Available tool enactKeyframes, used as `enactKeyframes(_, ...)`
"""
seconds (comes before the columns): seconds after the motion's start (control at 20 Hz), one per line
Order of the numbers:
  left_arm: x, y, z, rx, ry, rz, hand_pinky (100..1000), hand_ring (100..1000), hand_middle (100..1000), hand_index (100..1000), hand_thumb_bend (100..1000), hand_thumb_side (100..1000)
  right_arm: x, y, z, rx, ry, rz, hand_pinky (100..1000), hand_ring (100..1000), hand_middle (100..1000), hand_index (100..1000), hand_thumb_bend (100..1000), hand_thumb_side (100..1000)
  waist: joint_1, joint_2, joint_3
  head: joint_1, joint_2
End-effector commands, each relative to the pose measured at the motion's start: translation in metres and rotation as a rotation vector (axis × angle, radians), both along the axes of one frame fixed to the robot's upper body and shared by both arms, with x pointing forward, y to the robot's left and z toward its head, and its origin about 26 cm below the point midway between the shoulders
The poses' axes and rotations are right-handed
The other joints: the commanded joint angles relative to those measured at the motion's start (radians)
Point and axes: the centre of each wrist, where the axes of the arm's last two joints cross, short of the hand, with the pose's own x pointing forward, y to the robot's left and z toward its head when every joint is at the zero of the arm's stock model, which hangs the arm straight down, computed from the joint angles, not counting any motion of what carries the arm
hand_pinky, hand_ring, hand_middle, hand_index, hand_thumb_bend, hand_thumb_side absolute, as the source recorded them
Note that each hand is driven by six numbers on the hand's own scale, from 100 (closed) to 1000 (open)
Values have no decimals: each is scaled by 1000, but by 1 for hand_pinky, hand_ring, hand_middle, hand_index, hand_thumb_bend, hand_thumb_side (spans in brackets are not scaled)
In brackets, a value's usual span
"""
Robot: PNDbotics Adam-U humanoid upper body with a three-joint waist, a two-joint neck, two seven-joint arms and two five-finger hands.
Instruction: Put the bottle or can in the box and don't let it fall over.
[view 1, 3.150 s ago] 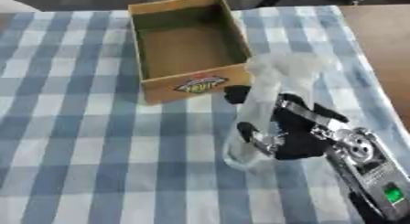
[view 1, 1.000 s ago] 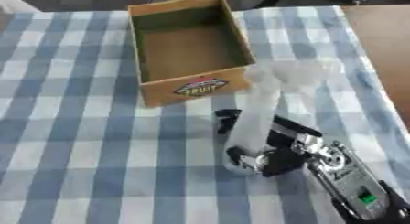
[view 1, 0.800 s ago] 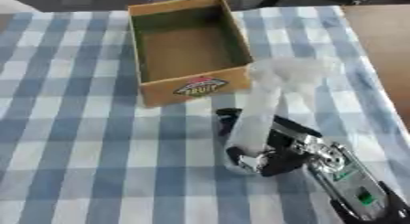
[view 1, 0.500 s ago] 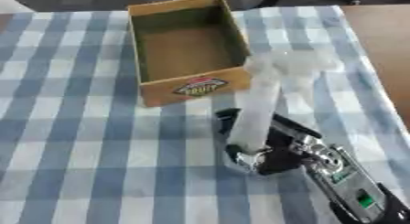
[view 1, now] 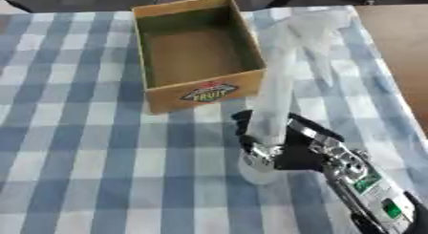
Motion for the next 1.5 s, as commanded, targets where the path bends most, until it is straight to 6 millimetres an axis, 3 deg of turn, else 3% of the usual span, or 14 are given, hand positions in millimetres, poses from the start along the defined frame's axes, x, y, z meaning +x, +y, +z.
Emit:
enactKeyframes(0.05, -2, 2, 7, 19, -17, 1, 1000, 560, 727, 873, 574, 440, -5, -5, 22, 13, -54, 3, 788, 943, 894, 532, 100, 310, 0, -32, -2, 4, -1)
enactKeyframes(0.6, -2, 3, 7, 22, -16, 2, 1000, 562, 728, 873, 574, 441, -11, -9, 61, 58, -164, 1, 791, 942, 873, 509, 100, 280, -1, -44, -7, 7, 6)
enactKeyframes(0.9, -2, 4, 7, 22, -15, 1, 1000, 562, 730, 873, 573, 442, -10, -12, 86, 80, -231, -8, 792, 956, 926, 496, 100, 239, -5, -46, -5, 6, -2)
enactKeyframes(1.5, -2, 4, 9, 23, -18, 0, 1000, 563, 731, 874, 573, 442, -2, -11, 102, 86, -276, -21, 793, 966, 977, 414, 100, 191, -17, -39, 9, 5, -33)
